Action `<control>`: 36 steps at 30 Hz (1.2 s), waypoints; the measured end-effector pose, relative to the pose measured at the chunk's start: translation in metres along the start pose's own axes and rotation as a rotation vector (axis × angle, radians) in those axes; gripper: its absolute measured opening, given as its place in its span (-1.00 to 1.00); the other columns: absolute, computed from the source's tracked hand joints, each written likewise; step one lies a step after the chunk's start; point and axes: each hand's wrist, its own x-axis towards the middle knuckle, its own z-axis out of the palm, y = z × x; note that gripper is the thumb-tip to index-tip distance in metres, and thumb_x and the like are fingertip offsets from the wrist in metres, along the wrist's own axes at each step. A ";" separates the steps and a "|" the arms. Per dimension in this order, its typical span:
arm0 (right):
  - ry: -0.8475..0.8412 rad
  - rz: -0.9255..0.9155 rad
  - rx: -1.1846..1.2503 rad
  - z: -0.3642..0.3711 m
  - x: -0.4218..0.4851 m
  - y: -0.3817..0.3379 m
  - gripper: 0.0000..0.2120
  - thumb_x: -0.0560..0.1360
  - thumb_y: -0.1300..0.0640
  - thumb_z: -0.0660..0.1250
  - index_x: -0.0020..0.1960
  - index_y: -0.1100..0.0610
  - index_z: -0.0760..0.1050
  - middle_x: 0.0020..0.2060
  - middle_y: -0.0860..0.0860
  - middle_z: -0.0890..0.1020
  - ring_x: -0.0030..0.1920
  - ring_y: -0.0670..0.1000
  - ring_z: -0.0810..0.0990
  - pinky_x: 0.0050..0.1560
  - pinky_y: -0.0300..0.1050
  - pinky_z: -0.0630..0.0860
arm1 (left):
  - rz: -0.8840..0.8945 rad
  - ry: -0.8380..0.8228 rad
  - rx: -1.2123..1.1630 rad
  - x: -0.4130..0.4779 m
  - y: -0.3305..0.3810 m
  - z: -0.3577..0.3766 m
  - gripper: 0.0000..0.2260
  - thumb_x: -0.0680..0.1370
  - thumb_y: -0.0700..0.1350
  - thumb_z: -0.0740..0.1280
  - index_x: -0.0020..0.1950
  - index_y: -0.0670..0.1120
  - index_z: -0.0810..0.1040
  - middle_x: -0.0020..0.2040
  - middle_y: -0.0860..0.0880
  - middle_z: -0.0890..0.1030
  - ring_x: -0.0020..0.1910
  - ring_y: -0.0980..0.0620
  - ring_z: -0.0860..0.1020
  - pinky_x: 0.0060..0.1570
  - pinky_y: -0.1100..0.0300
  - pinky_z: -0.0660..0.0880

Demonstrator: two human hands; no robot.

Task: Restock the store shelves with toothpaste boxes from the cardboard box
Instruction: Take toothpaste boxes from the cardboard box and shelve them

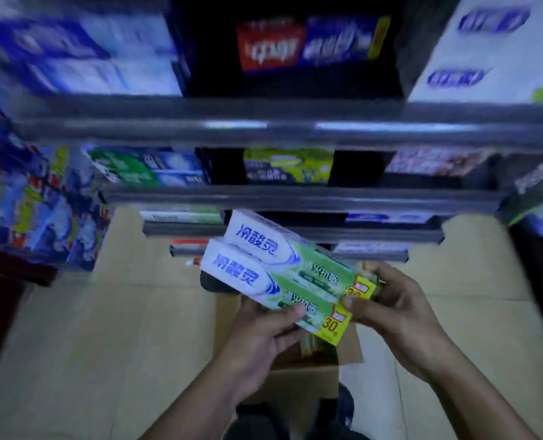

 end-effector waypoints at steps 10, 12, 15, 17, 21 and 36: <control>-0.070 -0.291 -0.217 0.065 -0.035 -0.139 -0.47 0.19 0.43 0.64 0.04 0.10 0.55 -0.09 0.24 0.72 -0.11 0.16 0.71 -0.15 0.05 0.68 | 0.319 -0.083 0.004 -0.078 0.119 0.030 -0.54 0.38 -0.22 0.54 0.27 -0.15 0.59 0.19 -0.20 0.70 0.16 -0.22 0.68 0.05 -0.04 0.65; -0.030 -0.375 -0.183 0.077 -0.039 -0.162 -0.47 0.13 0.42 0.65 0.03 0.14 0.59 -0.12 0.27 0.72 -0.16 0.16 0.72 -0.17 0.07 0.68 | 0.378 -0.121 0.018 -0.088 0.143 0.035 -0.58 0.39 -0.18 0.55 0.24 -0.12 0.64 0.19 -0.18 0.70 0.14 -0.19 0.69 -0.04 0.06 0.65; 0.008 -0.432 -0.096 0.093 -0.044 -0.193 -0.43 0.08 0.36 0.60 0.08 0.25 0.57 -0.11 0.28 0.73 -0.15 0.21 0.74 -0.18 0.04 0.68 | 0.443 -0.100 -0.021 -0.104 0.182 0.039 -0.58 0.33 -0.09 0.63 0.17 -0.01 0.69 0.19 -0.13 0.71 0.15 -0.14 0.68 -0.05 0.10 0.65; 0.008 -0.453 -0.073 0.101 -0.048 -0.211 -0.42 0.11 0.36 0.56 0.13 0.33 0.55 -0.09 0.29 0.72 -0.12 0.23 0.73 -0.16 0.02 0.67 | 0.501 -0.033 -0.096 -0.114 0.211 0.035 -0.47 0.32 -0.07 0.64 0.27 -0.04 0.65 0.20 -0.13 0.71 0.16 -0.14 0.69 -0.03 0.06 0.67; 0.027 -0.490 -0.058 0.116 -0.057 -0.241 -0.50 0.15 0.40 0.53 0.09 0.34 0.60 -0.11 0.29 0.73 -0.13 0.25 0.74 -0.20 -0.04 0.66 | 0.636 0.115 -0.187 -0.137 0.270 0.025 -0.33 0.26 -0.08 0.61 0.35 -0.11 0.54 0.12 -0.18 0.72 0.01 -0.15 0.72 -0.14 -0.04 0.67; -0.123 -0.771 -0.175 0.180 -0.064 -0.348 -0.58 0.29 0.04 0.64 0.11 0.09 0.66 0.07 0.19 0.72 0.06 0.19 0.72 0.01 -0.12 0.64 | 1.149 0.244 0.186 -0.208 0.414 0.005 -0.72 0.30 0.09 0.60 -0.01 0.13 0.75 -0.01 0.03 0.76 -0.06 0.04 0.74 -0.18 0.19 0.66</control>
